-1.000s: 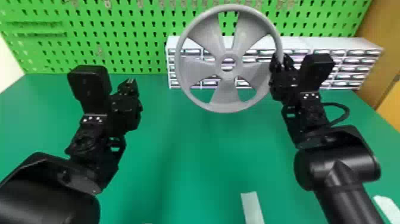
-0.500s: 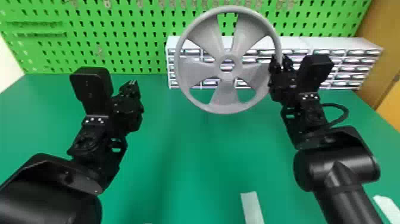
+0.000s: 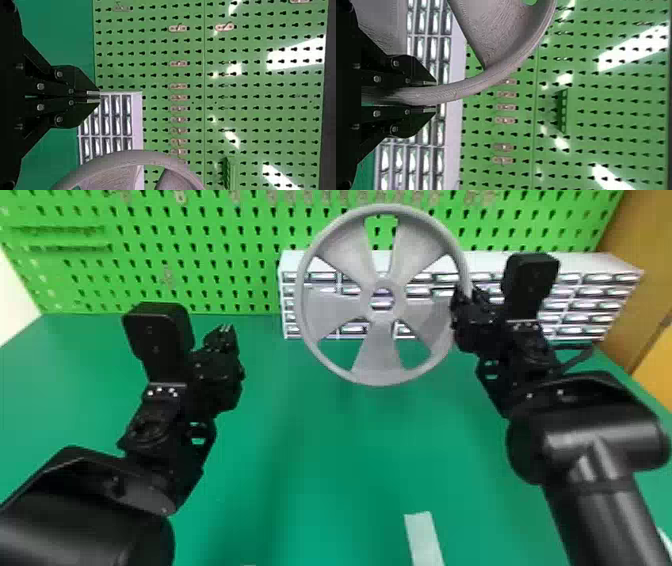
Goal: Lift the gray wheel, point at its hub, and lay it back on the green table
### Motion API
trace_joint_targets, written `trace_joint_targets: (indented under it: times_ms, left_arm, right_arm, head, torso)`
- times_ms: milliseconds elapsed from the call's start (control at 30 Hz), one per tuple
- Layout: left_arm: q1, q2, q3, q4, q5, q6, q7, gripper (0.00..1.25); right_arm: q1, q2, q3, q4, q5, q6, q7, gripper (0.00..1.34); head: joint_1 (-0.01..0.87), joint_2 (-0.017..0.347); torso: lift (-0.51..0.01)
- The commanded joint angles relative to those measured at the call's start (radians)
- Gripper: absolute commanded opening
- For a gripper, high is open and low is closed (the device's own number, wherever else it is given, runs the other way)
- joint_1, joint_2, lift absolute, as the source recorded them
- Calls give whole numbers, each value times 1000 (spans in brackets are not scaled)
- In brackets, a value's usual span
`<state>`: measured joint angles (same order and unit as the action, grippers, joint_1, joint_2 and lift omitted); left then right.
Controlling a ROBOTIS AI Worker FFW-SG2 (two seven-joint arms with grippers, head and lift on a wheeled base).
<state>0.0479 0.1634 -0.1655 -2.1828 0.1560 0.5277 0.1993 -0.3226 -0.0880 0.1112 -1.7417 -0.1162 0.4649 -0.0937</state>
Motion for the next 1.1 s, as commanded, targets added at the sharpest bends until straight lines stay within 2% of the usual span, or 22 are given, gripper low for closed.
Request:
trace_joint_targets:
  times_ms: [0, 267, 600, 1067]
  left_arm:
    - [-2, 1, -2, 3, 0, 0, 0, 57]
    - [-7, 1, -6, 5, 0, 0, 0, 57]
    - [-10, 1, -8, 8, 0, -2, 0, 57]
    - [-17, 5, -29, 17, -1, -9, 0, 57]
  right_arm:
    - [-15, 11, -24, -50, -39, 163, 0, 40]
    - [-50, 22, -57, -98, -92, 400, -5, 40]
    - [-113, 11, -62, -144, -223, 730, -132, 40]
    - [-171, 11, -74, -137, -335, 988, -250, 40]
  head:
    - [692, 48]
    - [692, 48]
    - [692, 48]
    - [692, 48]
  torso:
    - [-93]
    - [-93]
    - [-93]
    - [-93]
